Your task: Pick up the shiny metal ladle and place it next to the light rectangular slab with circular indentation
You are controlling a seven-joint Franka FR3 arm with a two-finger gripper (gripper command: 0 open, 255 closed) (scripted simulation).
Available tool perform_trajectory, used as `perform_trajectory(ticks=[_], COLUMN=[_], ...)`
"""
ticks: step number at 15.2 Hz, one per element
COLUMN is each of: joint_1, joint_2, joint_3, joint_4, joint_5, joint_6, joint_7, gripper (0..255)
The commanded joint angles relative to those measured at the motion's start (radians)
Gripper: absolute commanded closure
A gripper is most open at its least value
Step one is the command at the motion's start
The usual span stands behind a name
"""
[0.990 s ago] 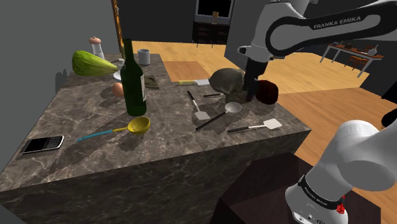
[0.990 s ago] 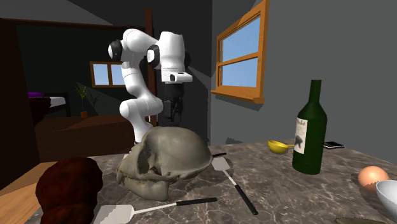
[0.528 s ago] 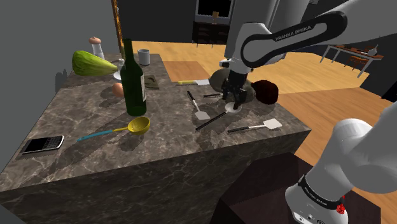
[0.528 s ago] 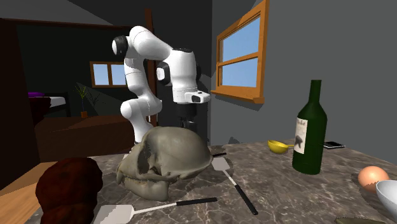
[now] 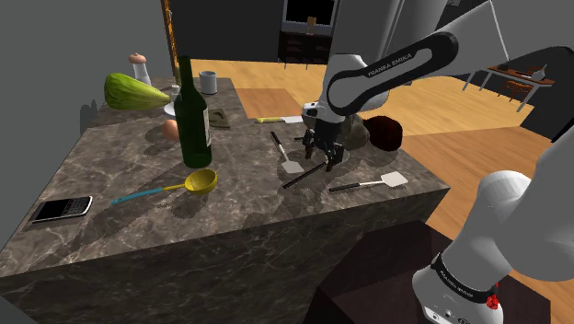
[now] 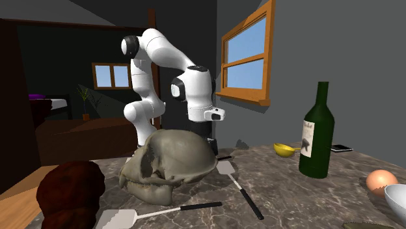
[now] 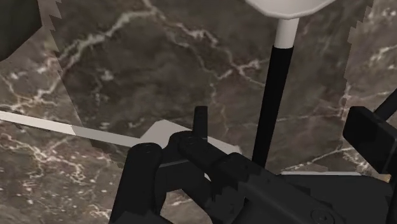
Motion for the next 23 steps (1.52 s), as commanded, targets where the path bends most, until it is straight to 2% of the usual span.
perform_trajectory(ticks=[1, 10, 11, 20, 23], joint_1=[0.003, 0.004, 0.004, 0.004, 0.003], joint_2=[0.018, 0.032, 0.032, 0.032, 0.004], joint_3=[0.000, 0.001, 0.001, 0.001, 0.002], joint_4=[-0.012, -0.021, -0.021, -0.021, -0.006], joint_5=[0.011, 0.020, 0.020, 0.020, 0.003], joint_6=[0.029, 0.051, 0.051, 0.051, 0.010], joint_7=[-0.010, -0.016, -0.016, -0.016, -0.001], gripper=[0, 0, 255, 255, 255])
